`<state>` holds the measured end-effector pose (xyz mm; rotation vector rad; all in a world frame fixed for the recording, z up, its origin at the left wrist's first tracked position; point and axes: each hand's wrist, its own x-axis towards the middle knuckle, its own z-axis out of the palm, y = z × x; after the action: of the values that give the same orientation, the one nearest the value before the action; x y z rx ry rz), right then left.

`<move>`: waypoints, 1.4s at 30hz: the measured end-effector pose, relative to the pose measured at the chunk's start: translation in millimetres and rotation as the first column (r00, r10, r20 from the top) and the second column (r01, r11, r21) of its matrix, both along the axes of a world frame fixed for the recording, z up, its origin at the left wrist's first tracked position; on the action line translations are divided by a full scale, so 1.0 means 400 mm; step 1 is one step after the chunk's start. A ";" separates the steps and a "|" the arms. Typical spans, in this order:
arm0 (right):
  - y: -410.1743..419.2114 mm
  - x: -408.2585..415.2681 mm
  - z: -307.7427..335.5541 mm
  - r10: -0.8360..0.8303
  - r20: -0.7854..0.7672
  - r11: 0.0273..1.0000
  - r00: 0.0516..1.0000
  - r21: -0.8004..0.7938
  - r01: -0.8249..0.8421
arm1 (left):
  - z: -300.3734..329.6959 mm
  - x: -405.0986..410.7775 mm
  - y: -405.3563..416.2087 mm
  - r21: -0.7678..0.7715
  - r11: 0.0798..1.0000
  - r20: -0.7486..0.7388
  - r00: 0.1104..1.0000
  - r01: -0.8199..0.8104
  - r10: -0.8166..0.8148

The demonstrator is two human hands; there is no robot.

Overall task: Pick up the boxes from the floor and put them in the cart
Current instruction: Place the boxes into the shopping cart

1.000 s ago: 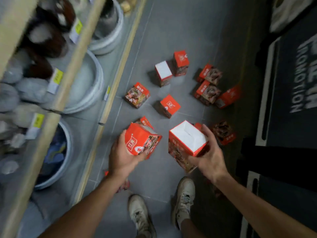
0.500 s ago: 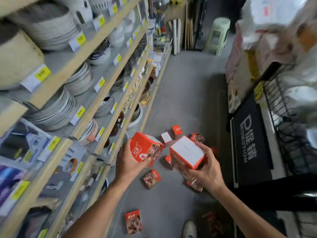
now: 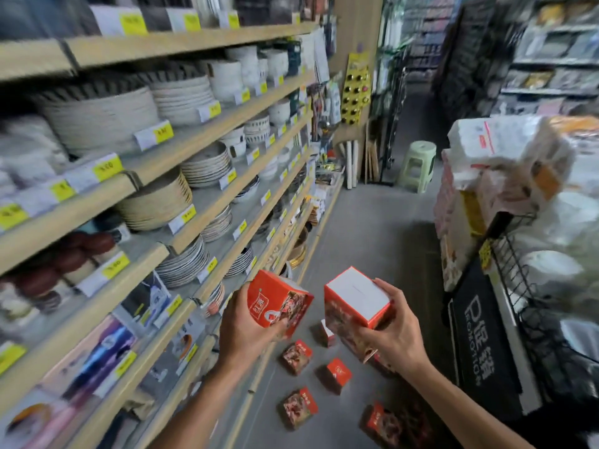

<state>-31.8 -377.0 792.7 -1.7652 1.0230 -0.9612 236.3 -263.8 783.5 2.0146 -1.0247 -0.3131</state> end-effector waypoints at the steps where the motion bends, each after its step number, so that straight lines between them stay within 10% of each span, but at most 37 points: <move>1: -0.004 0.009 0.003 0.028 0.011 1.000 1.000 -0.014 -0.028 | 0.012 0.001 0.020 -0.004 1.000 0.015 1.000 -0.027 0.027; 15: 0.096 0.267 0.041 0.668 0.245 0.717 0.702 0.041 -0.696 | 0.105 -0.121 0.494 -0.080 0.806 0.060 0.804 -0.586 0.591; 27: 0.655 0.380 0.038 0.953 0.179 0.256 0.244 -0.046 -0.966 | 0.085 -0.447 1.113 -0.056 0.310 0.010 0.310 -0.949 0.951; 42: 1.438 0.264 -0.029 0.975 0.115 -0.198 -0.190 0.062 -0.978 | -0.050 -0.872 1.781 0.090 -0.220 -0.099 -0.229 -0.971 0.968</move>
<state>74.0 198.2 781.1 -1.6825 -0.6126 0.2402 -112.7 448.5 763.7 2.0428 1.0148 0.5061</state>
